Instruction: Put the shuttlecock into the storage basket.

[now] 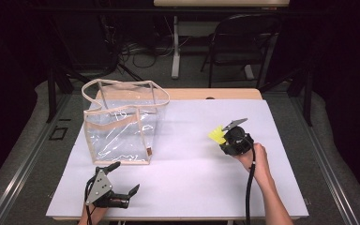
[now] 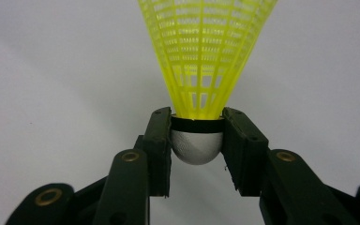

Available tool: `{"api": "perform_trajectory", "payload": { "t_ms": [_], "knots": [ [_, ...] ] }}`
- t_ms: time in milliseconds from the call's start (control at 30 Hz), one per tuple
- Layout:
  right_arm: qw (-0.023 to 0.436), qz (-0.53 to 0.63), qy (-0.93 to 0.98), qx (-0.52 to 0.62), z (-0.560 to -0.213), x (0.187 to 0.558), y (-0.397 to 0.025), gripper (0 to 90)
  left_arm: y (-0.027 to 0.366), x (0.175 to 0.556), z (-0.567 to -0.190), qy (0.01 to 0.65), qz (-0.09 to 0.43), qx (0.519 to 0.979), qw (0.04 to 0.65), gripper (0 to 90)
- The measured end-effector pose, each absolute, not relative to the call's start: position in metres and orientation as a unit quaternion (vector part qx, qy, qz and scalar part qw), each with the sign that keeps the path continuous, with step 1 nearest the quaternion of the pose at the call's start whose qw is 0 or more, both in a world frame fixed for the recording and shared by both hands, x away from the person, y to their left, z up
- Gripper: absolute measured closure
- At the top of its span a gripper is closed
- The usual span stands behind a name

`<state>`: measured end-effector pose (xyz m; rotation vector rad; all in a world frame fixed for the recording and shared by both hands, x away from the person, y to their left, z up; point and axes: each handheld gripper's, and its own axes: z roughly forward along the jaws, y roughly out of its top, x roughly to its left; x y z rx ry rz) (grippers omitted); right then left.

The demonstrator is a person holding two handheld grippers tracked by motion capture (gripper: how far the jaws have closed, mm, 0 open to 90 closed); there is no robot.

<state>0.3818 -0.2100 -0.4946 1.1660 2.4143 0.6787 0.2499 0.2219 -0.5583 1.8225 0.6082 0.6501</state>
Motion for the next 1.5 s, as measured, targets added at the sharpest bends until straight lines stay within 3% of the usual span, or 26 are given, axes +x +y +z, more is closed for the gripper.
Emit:
{"api": "perform_trajectory", "payload": {
  "t_ms": [1500],
  "knots": [
    [0.177, 0.293, 0.859, 0.38, -0.482, 0.371, -0.187, 64.5, 0.219, 0.251, -0.559, 0.254, 0.269, 0.764, 0.529, 0.0]
  ]
}}
